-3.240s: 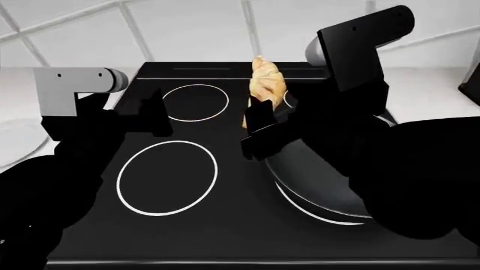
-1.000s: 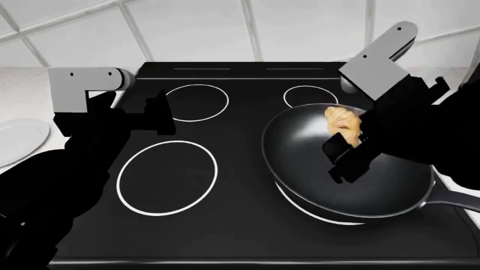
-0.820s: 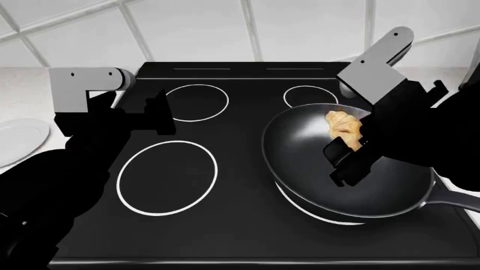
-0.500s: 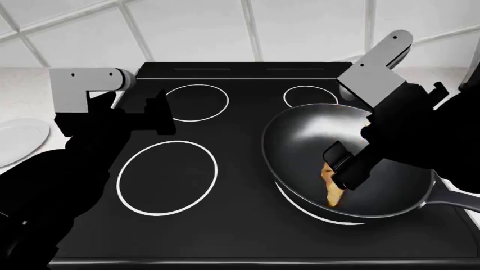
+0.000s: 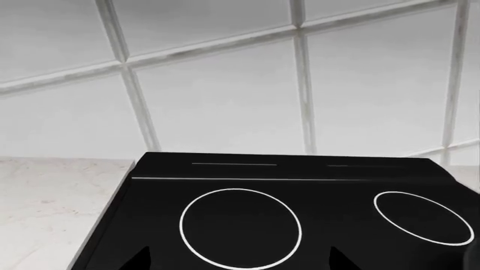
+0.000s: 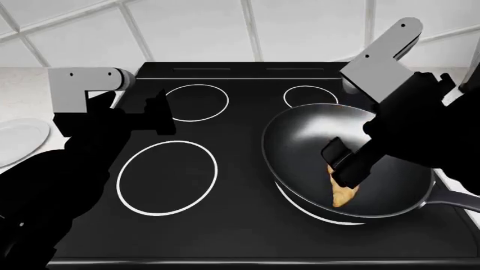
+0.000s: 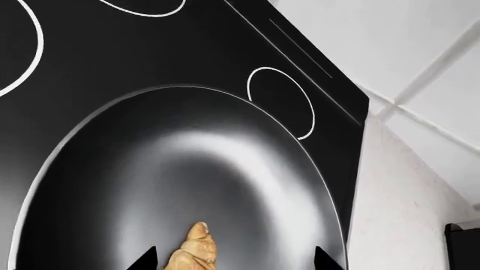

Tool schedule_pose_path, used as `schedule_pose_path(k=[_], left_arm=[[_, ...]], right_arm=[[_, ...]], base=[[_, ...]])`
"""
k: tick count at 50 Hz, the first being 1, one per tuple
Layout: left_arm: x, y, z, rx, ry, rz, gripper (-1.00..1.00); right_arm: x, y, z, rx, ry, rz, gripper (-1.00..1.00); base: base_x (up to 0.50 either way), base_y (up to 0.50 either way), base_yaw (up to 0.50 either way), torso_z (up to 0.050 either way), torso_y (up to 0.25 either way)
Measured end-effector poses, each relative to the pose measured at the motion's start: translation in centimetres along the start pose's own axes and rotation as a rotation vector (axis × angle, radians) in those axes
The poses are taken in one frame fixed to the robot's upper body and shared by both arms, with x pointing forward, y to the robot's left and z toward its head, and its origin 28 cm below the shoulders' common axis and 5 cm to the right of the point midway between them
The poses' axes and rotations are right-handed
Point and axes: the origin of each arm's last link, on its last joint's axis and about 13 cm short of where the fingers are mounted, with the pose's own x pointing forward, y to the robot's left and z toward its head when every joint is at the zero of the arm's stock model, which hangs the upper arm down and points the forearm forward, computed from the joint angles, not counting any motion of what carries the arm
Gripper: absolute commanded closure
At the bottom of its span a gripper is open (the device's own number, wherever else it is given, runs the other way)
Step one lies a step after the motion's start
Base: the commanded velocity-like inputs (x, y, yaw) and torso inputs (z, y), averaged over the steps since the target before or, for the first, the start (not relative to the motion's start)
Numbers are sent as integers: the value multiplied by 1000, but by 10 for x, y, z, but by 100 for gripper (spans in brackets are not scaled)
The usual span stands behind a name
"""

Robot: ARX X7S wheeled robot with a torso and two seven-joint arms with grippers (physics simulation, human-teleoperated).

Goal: Pick the croissant and place it on the pan. Then turn on the stove to warm the croissant.

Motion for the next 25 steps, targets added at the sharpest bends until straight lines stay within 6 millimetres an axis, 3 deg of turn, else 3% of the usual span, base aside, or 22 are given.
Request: schedule_pose_path(k=[14,25], left_arm=[[-7,-2,3,31,-47,13,-100],[-29,-4,6,85,-145,46,-100]], right_arm=[[-21,10,-4,59,-157,-19,-100],[-37,27,-11,153,-343,-57,-100]], base=[[0,0,0,0,0],[0,0,0,0,0]])
